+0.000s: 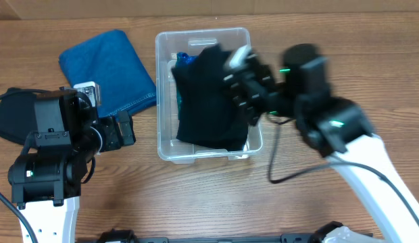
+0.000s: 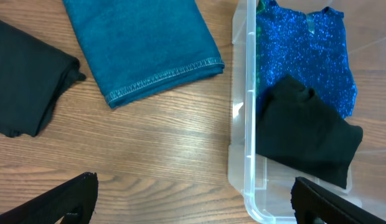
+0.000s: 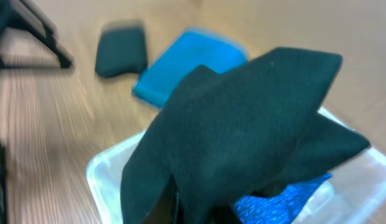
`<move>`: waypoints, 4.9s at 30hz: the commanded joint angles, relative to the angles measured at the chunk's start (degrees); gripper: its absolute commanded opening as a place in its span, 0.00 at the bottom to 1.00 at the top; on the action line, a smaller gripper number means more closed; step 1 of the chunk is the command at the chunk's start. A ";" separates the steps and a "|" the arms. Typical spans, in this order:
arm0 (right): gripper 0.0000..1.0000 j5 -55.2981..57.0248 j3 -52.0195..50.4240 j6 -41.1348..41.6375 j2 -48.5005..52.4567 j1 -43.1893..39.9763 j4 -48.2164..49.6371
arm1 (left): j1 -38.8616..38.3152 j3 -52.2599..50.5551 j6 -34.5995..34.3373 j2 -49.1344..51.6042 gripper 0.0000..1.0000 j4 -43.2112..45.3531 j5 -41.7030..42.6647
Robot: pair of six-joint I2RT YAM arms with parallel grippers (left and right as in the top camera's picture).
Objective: Pack container
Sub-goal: 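Lay the second black cloth into the bin and release it, then reach the left gripper to the black cloth on the left and grasp it, then lay the black cloth into the bin with the left gripper, smoothing it down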
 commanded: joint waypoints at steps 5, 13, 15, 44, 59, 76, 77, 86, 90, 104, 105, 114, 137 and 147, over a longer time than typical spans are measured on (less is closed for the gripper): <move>0.04 7.80 0.39 -9.90 13.62 9.55 -2.08 | -0.37 1.14 -0.52 0.09 1.00 -1.27 0.00; 0.04 7.63 0.35 -16.50 18.88 11.58 -14.93 | -0.37 1.14 -0.52 0.09 1.00 -1.16 -0.02; 0.04 7.98 0.35 -18.75 20.55 11.41 -16.00 | -0.37 1.14 -0.55 0.09 1.00 -0.92 0.00; 0.04 27.23 -0.72 22.95 25.16 14.10 -0.26 | -0.37 1.14 -0.55 0.09 1.00 -1.53 0.02; 0.13 25.88 10.60 28.59 31.69 6.80 -9.94 | -0.37 1.14 -0.55 0.09 1.00 -2.16 0.02; 1.00 24.04 15.19 36.11 11.80 -21.29 -27.89 | 4.68 1.14 -9.16 1.68 1.00 -0.76 -6.88; 1.00 24.06 14.34 36.09 11.85 -22.71 -28.28 | 6.49 1.14 -9.81 2.14 1.00 -0.15 -6.51; 1.00 24.06 6.08 35.45 11.85 -26.69 -26.38 | 41.79 1.16 -18.60 22.73 1.00 15.54 4.96; 1.00 24.06 6.01 35.43 11.89 -26.69 -26.03 | 48.15 1.16 -17.59 34.82 1.00 22.36 8.85; 1.00 24.04 6.01 35.26 11.89 -26.69 -26.10 | 48.50 1.16 -12.96 59.06 1.00 40.50 24.39; 1.00 24.02 6.01 35.26 11.89 -26.69 -26.25 | 48.33 1.16 -12.92 59.23 0.93 40.52 24.48; 1.00 24.04 6.01 35.21 11.89 -26.69 -28.37 | 48.15 1.18 -13.35 46.42 0.04 35.15 36.06; 1.00 22.08 6.01 35.23 11.89 -26.69 -29.05 | -21.05 1.40 1.81 21.66 0.04 35.82 18.03; 1.00 22.10 6.01 35.21 11.89 -26.69 -29.00 | -23.98 8.85 11.87 41.31 0.04 37.73 21.84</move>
